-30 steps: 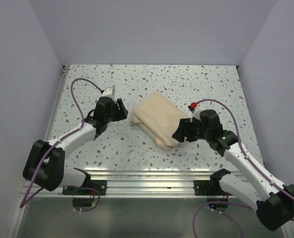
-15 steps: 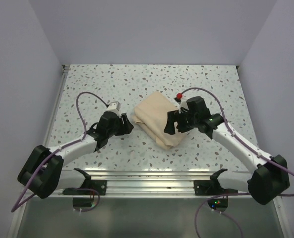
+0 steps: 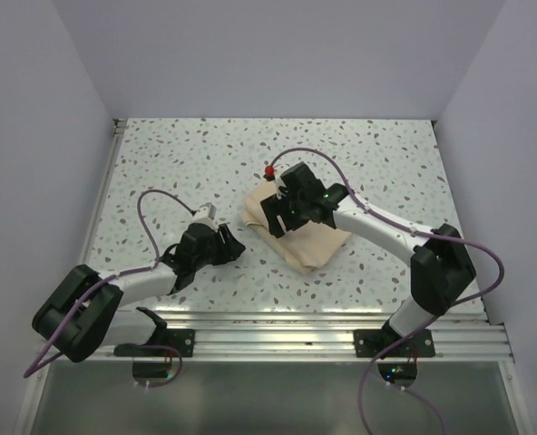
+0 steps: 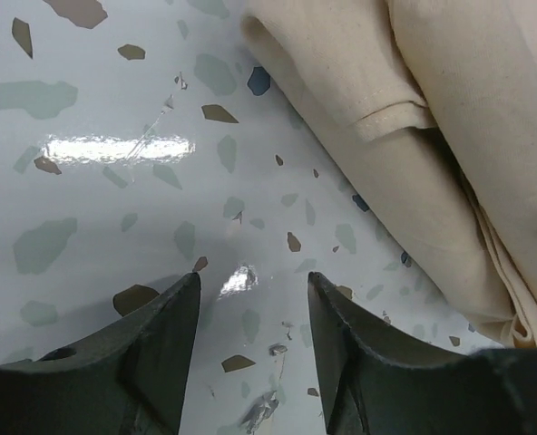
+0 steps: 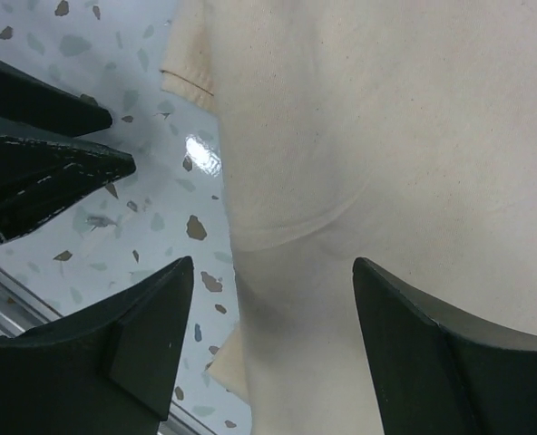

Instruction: Prepare the surgical pack

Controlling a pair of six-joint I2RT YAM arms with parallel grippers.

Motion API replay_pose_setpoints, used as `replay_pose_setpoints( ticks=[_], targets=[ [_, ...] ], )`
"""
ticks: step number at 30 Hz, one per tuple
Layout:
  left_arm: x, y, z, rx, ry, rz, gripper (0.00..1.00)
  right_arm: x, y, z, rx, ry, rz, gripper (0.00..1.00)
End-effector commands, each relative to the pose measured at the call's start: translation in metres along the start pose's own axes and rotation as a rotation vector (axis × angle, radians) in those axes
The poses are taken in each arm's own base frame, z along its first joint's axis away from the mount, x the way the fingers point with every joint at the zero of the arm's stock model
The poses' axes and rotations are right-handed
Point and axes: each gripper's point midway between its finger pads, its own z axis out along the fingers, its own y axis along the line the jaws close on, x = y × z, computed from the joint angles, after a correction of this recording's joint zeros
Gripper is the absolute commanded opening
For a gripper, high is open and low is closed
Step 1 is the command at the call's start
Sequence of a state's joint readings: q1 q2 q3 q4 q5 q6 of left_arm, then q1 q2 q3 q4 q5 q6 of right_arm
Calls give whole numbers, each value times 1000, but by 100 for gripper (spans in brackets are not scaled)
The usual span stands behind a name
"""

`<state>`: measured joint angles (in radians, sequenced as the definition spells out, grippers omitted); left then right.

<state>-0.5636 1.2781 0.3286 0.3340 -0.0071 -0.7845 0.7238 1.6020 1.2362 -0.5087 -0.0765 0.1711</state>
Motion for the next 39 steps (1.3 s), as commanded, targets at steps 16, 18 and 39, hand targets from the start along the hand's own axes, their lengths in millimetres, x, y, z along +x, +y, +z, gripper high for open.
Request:
replay_pose_setpoints(
  ticks=[16,18,39],
  targets=[
    [26,-45,7,217,117,-158,33,-12,-6,34,127,36,-135,37],
    [30,-49,6,230,135,-180,30,-13,-5,35,117,31,-133,28],
    [71,-108,0,529,434,-544,0,-27,31,27,-89,12,-84,0]
  ],
)
